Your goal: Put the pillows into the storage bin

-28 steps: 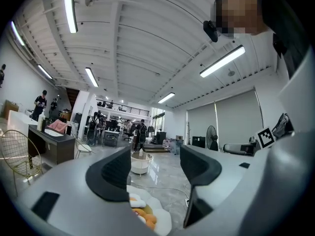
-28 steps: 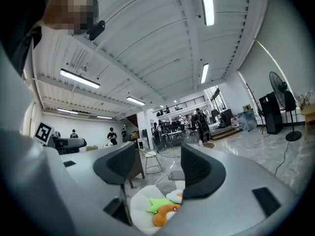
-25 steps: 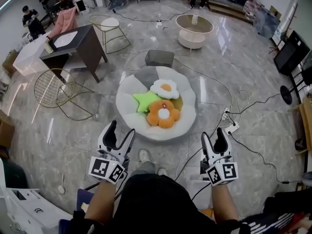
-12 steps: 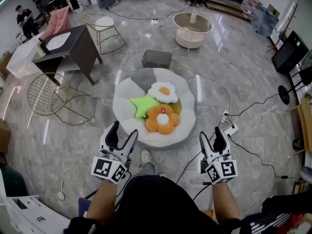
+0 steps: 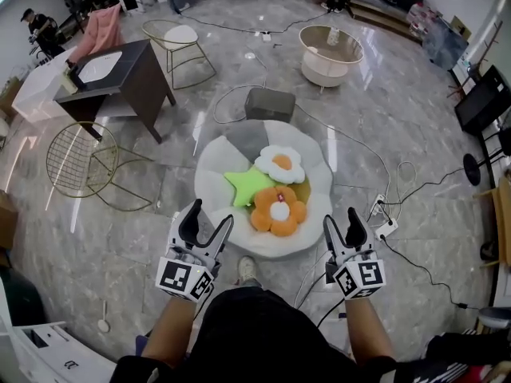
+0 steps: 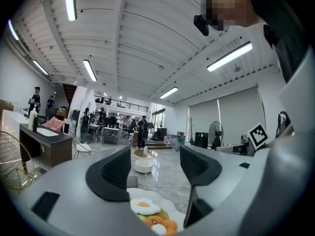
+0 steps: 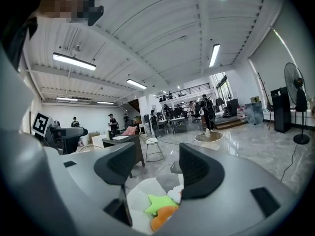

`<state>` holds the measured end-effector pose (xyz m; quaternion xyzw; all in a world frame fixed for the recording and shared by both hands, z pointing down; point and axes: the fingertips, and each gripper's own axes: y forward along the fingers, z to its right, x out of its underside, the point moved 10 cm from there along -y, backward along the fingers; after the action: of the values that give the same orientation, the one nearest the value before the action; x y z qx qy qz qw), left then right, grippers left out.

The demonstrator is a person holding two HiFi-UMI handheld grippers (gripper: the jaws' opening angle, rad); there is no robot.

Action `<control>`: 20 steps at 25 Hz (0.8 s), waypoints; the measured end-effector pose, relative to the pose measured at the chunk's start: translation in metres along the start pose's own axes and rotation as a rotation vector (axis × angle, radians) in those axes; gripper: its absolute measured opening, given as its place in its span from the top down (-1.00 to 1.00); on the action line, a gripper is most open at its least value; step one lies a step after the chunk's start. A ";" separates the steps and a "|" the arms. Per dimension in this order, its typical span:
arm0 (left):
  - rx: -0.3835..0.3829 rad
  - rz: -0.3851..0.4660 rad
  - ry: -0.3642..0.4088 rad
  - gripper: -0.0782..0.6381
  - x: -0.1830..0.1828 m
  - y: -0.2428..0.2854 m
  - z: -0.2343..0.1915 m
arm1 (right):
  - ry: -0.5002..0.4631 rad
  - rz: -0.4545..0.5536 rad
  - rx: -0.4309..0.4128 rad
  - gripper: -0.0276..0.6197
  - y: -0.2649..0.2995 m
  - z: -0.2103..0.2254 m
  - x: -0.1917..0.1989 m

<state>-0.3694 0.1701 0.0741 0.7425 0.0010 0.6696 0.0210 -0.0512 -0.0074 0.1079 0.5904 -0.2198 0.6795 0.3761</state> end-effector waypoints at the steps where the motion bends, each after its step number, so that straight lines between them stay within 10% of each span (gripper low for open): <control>1: -0.001 -0.005 -0.001 -0.13 0.000 0.003 -0.007 | -0.014 -0.002 -0.002 0.02 0.008 -0.003 0.000; 20: 0.114 -0.119 -0.032 -0.13 0.057 0.079 -0.073 | -0.157 -0.139 -0.001 0.02 0.099 -0.016 0.047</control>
<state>-0.4383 0.0951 0.1405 0.7517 0.0830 0.6540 0.0186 -0.1387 -0.0452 0.1649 0.6555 -0.2075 0.6031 0.4044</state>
